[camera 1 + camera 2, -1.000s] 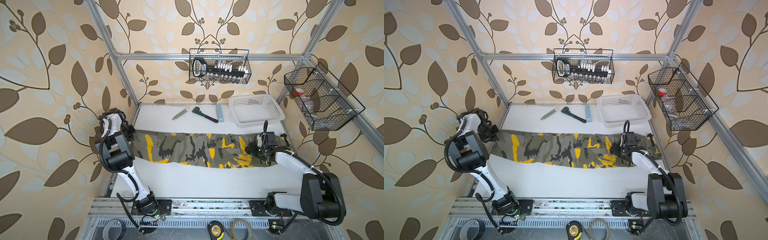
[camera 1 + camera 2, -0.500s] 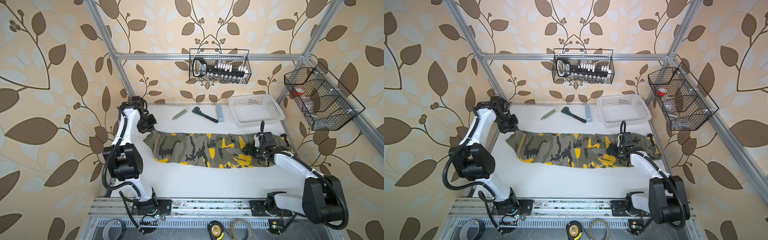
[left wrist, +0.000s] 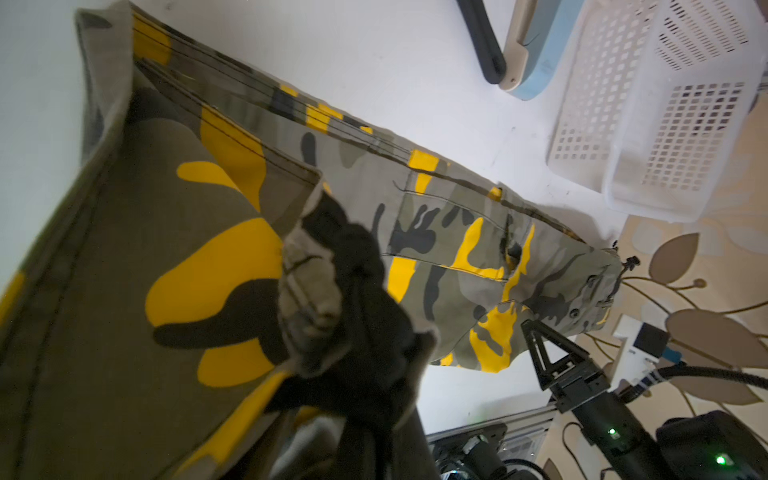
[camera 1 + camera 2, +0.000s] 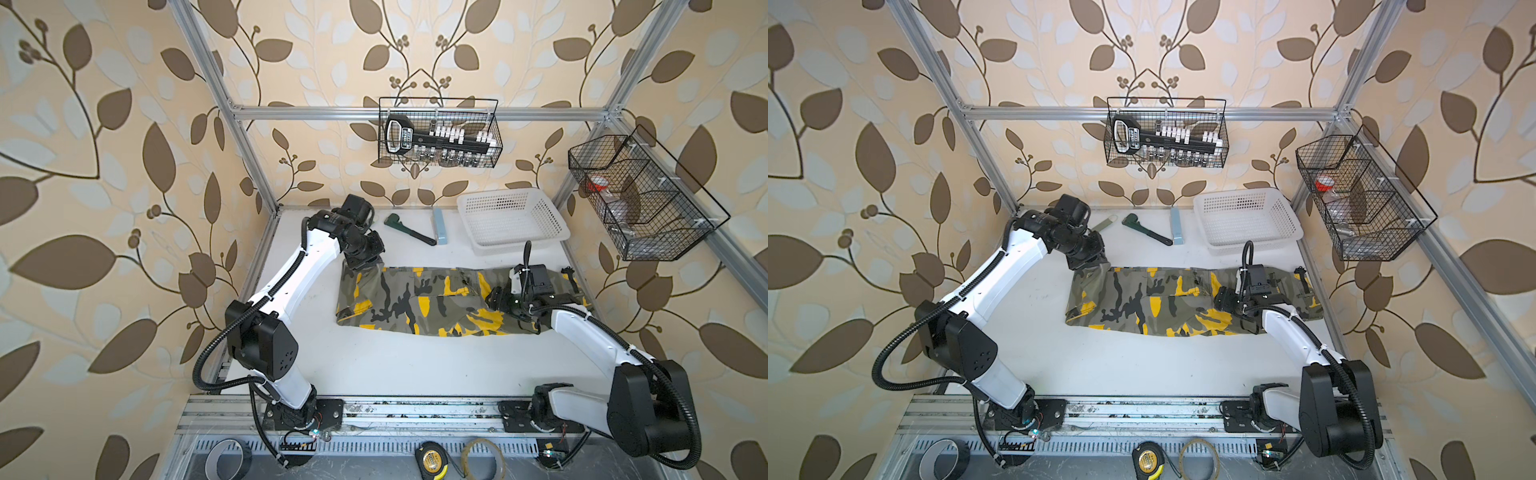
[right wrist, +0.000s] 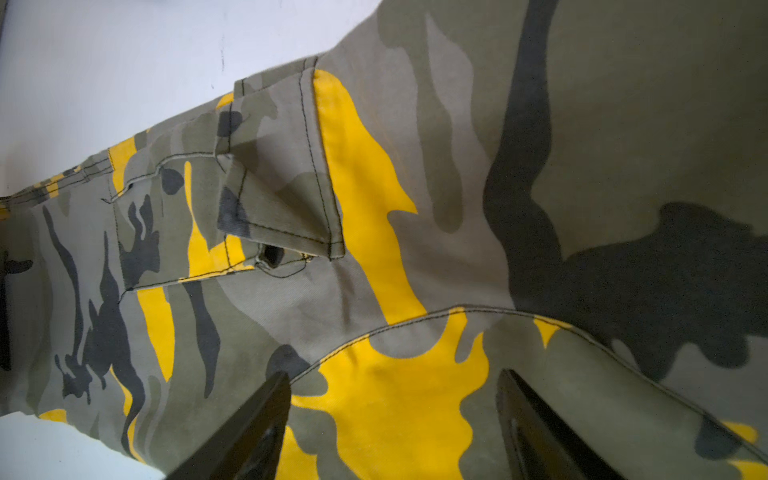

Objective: Fold and stack the trousers
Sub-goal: 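Lift the hem end with the left gripper and carry it toward the right gripper, then carry the hem end over the waistband half with the left gripper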

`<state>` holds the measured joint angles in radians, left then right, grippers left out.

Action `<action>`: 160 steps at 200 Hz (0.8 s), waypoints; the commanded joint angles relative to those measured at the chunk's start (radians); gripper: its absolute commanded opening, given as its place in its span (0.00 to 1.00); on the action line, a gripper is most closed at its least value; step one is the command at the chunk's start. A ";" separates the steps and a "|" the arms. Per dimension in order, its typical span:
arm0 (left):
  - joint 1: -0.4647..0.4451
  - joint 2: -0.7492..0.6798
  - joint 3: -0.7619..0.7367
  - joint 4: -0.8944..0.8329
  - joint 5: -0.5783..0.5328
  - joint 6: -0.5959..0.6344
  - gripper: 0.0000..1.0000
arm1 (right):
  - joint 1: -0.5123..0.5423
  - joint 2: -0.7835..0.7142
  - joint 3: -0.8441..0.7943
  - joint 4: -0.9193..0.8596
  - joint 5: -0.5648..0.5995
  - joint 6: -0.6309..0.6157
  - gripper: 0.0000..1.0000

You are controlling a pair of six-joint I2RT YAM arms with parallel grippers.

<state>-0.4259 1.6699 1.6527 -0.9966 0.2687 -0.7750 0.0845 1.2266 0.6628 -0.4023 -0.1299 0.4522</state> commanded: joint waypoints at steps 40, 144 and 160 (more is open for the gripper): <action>-0.218 0.217 0.195 0.084 -0.008 -0.172 0.00 | -0.021 -0.029 0.002 -0.004 -0.019 -0.005 0.79; -0.358 0.505 0.416 0.100 -0.007 -0.211 0.00 | -0.047 -0.050 -0.033 0.006 -0.034 -0.014 0.78; -0.358 0.521 0.406 0.128 -0.011 -0.245 0.00 | -0.048 -0.060 -0.034 0.002 -0.033 -0.019 0.78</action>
<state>-0.7792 2.1853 2.0129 -0.8768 0.2611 -0.9855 0.0425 1.1915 0.6468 -0.3973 -0.1471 0.4515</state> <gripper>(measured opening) 0.071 0.784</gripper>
